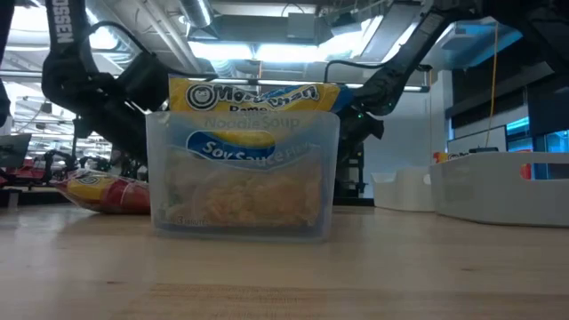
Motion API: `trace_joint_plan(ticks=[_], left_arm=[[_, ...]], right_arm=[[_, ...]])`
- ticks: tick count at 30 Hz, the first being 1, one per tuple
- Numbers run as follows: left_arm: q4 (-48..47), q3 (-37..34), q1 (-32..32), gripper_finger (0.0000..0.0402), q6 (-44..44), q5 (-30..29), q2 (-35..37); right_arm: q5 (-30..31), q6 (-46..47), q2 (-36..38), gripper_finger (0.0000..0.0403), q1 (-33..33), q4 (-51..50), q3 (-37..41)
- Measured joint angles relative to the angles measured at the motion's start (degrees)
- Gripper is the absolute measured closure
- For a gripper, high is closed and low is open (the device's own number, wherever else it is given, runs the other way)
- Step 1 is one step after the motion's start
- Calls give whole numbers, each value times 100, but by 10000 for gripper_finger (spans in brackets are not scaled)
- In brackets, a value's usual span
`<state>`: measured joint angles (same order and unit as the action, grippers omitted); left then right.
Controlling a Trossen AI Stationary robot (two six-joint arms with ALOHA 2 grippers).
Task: Sort Maruchan noodles
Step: Put the top left orange noodle pack into the gray bin
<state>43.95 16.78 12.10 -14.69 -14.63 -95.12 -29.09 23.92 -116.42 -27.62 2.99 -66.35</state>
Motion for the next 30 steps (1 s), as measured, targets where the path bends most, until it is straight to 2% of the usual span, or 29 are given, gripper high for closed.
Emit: trace_joint_plan(ticks=[4, 13, 18, 24, 30], left_arm=[[237, -6, 0, 195, 170, 2, -93], [216, -7, 0, 195, 286, 37, -100], [206, -7, 0, 195, 286, 42, -102], [214, -9, 0, 195, 288, 41, -102], [272, -11, 0, 195, 290, 39, -104]], right_arm=[[-24, 26, 0, 45, 17, 103, 0], [-685, 133, 0, 45, -20, 366, -26], [-852, 133, 0, 45, -15, 356, -156], [-581, 223, 0, 45, 53, 285, -201], [61, 336, 0, 45, 374, 360, -203]])
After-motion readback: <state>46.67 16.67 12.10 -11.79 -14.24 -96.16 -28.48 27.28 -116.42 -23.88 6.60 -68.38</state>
